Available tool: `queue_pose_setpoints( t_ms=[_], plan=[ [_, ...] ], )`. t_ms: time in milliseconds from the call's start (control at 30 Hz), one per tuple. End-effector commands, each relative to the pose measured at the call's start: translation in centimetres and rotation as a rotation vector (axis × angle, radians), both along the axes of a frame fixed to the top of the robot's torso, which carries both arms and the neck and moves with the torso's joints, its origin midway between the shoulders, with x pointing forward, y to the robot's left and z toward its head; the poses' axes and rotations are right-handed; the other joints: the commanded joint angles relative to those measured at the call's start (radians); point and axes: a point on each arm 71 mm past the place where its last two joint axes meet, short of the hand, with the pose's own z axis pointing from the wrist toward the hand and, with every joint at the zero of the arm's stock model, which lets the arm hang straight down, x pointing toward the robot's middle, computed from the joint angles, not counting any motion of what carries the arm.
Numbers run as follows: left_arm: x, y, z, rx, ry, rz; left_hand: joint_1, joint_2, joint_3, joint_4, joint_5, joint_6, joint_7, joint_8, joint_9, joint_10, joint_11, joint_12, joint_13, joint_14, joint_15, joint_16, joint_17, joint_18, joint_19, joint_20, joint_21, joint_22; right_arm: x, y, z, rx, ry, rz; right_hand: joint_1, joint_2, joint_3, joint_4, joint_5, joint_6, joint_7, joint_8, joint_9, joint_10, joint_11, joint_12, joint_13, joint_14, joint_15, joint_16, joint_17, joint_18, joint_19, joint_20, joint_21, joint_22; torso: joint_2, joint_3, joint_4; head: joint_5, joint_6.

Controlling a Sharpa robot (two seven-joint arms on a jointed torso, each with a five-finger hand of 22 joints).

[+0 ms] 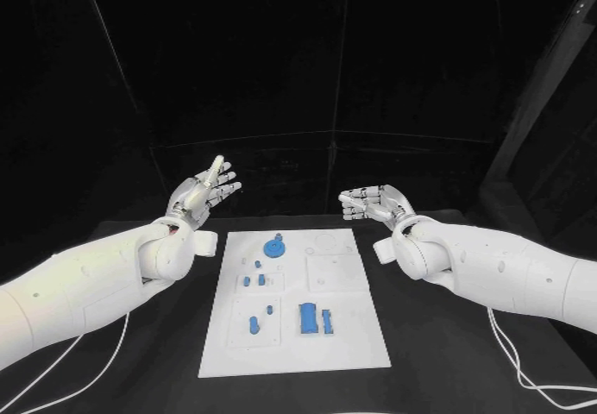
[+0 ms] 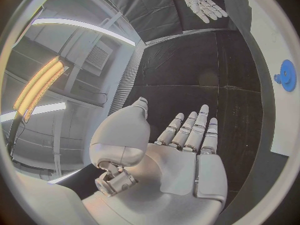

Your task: Assemble the parts on the task board

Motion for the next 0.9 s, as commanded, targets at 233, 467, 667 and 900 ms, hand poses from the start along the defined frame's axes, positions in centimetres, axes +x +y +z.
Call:
queue_pose_setpoints(
  t_ms=[233,467,667,900],
  plan=[
    [-0.1,-0.3,-0.4,-0.004,0.003,0.014,-0.528,-0.121,0.08,-0.161,-0.112,-0.211,-0.15,-0.04,-0.036,-0.228,-0.129,-0.045,-0.041,-0.298,-0.137,-0.096,-0.056,-0.115,-0.173,-0.159,-0.031,-0.101,0.1,0.6,0.0,0.027,-0.006,0.004,-0.496,-0.081,0.046,-0.034,-0.058,-0.327,-0.06,-0.066,-0.07,-0.363,-0.06,-0.064,-0.062,-0.367,-0.046,-0.064,-0.062,-0.051,-0.328,-0.081,-0.115,-0.087,-0.003,0.0044,0.0002,0.009,0.012],
    [-1.2,-0.9,-0.6,0.021,0.016,0.046,-0.84,-0.121,0.08,-0.294,-0.112,-0.347,-0.15,-0.04,-0.036,-0.375,-0.238,-0.045,-0.041,-0.501,-0.25,-0.096,-0.056,-0.115,-0.173,-0.293,-0.031,-0.101,-1.2,1.7,0.7,0.081,-0.019,-0.032,-0.7,-0.081,0.078,-0.061,-0.087,-0.468,-0.087,-0.066,-0.07,-0.519,-0.089,-0.064,-0.062,-0.525,-0.071,-0.064,-0.062,-0.068,-0.474,-0.124,-0.115,-0.087,0.009,0.0231,-0.0129,0.053,0.054],
    [-3.5,-2.0,-0.6,0.068,0.034,0.107,-0.959,-0.121,0.08,-0.294,-0.112,-0.347,-0.15,-0.04,-0.036,-0.375,-0.238,-0.045,-0.041,-0.501,-0.25,-0.096,-0.056,-0.115,-0.173,-0.293,-0.031,-0.101,-3.6,3.5,2.0,0.166,-0.027,-0.098,-0.839,-0.081,0.103,-0.141,-0.107,-0.564,-0.172,-0.066,-0.07,-0.625,-0.109,-0.064,-0.062,-0.631,-0.149,-0.064,-0.062,-0.09,-0.573,-0.154,-0.115,-0.087,0.016,0.0343,-0.0207,0.08,0.079],
    [-6.6,-3.2,0.2,0.125,0.045,0.189,-0.959,-0.121,0.08,-0.294,-0.112,-0.347,-0.15,-0.04,-0.036,-0.375,-0.238,-0.045,-0.041,-0.501,-0.25,-0.096,-0.056,-0.115,-0.173,-0.293,-0.031,-0.101,-5.7,4.8,3.1,0.219,-0.021,-0.147,-0.968,-0.081,0.184,-0.141,-0.178,-0.654,-0.172,-0.066,-0.07,-0.724,-0.181,-0.064,-0.062,-0.732,-0.149,-0.064,-0.062,-0.101,-0.666,-0.181,-0.115,-0.087,0.016,0.0344,-0.0208,0.08,0.079]
  ],
)
